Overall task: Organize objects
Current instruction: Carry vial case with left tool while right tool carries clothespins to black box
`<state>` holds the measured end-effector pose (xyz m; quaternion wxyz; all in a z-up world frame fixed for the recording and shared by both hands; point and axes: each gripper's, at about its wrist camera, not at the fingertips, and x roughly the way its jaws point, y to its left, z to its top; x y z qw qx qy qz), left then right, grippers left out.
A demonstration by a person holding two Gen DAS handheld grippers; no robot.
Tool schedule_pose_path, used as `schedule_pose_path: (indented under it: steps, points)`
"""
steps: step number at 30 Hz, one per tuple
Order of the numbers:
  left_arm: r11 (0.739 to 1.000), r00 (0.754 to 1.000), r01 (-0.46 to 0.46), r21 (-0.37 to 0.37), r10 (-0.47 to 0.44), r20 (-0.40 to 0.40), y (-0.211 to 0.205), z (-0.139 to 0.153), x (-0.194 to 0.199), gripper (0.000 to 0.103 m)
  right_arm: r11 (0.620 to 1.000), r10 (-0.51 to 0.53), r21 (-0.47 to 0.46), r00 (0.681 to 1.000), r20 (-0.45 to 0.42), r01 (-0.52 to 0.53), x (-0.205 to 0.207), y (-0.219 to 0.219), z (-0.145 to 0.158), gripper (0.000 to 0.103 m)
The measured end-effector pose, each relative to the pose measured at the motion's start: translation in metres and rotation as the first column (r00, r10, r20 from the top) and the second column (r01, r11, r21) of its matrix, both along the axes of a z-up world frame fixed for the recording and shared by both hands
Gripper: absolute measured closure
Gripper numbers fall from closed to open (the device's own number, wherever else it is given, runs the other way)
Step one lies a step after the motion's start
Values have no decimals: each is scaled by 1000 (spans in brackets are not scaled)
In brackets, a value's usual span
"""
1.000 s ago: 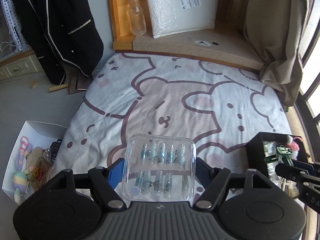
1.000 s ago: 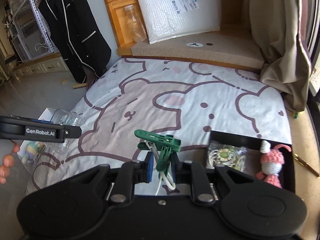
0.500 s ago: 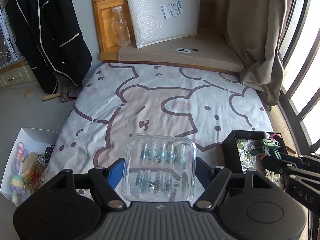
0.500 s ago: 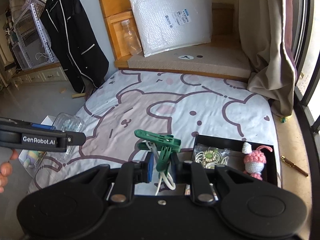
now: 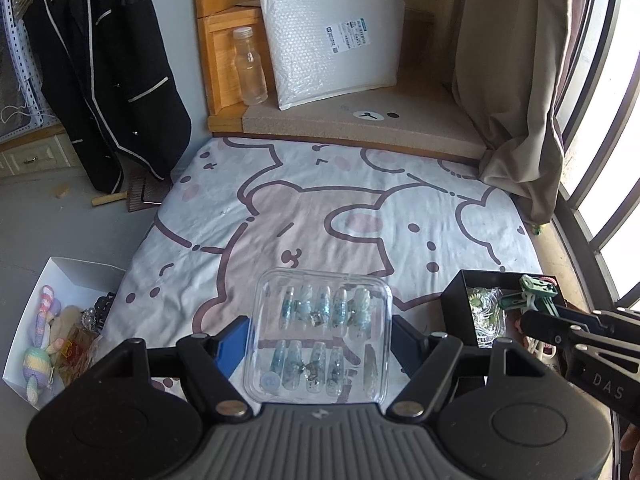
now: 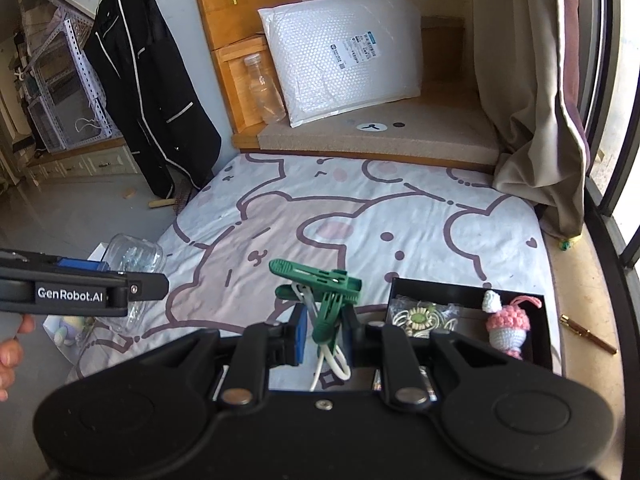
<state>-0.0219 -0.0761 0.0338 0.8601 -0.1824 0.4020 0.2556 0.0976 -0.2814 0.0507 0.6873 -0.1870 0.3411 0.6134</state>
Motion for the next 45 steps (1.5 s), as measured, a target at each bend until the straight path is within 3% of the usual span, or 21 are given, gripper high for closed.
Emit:
schedule_pose_path:
  steps: [19,45]
  points:
    - [999,999,-37,-14,37,8,3,-4,4,29,999,-23,29,1000,-15,24,9,-2,-1,84]
    - [990,993,117,-76,-114,42,-61,-15,86,29,977,-213,-4,977,-20,213,94,-51,-10,84]
